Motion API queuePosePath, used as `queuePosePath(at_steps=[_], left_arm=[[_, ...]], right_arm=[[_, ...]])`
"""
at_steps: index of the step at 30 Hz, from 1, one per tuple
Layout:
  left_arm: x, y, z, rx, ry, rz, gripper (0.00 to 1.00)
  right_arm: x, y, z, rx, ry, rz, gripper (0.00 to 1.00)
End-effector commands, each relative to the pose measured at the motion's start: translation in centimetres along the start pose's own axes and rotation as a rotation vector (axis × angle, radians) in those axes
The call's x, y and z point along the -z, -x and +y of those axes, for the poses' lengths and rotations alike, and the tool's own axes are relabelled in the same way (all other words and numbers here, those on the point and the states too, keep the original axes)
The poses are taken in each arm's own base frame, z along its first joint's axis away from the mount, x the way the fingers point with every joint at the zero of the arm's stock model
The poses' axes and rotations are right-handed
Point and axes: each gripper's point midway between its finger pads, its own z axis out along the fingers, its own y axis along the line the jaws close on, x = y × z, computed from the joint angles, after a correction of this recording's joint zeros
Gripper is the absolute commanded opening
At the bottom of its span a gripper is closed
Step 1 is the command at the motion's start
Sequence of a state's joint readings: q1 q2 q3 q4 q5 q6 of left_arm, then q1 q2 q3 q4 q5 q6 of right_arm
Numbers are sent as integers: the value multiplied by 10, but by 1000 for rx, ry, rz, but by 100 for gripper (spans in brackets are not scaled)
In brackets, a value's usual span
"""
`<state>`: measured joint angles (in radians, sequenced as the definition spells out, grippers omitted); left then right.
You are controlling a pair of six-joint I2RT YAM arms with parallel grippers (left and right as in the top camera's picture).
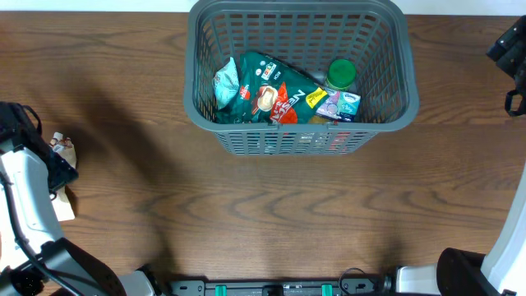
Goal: Pack container
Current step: 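Move the left gripper to the crumpled tan snack bag and grasp it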
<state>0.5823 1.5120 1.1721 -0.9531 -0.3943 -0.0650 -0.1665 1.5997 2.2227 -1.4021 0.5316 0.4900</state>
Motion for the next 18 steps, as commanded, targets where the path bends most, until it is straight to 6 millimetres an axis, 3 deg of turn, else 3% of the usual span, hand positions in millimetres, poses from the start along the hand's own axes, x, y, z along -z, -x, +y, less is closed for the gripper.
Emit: queuePosePath(at_steps=[1, 12, 18], left_arm=[[-14, -5, -6, -131, -16, 49, 99], [-62, -9, -42, -301, -96, 159, 99], [-80, 5, -48, -338, -98, 122, 99]], right_arm=[[0, 1, -4, -13, -13, -5, 99], [0, 1, -4, -13, -13, -5, 99], [0, 1, -4, -13, -13, -5, 99]])
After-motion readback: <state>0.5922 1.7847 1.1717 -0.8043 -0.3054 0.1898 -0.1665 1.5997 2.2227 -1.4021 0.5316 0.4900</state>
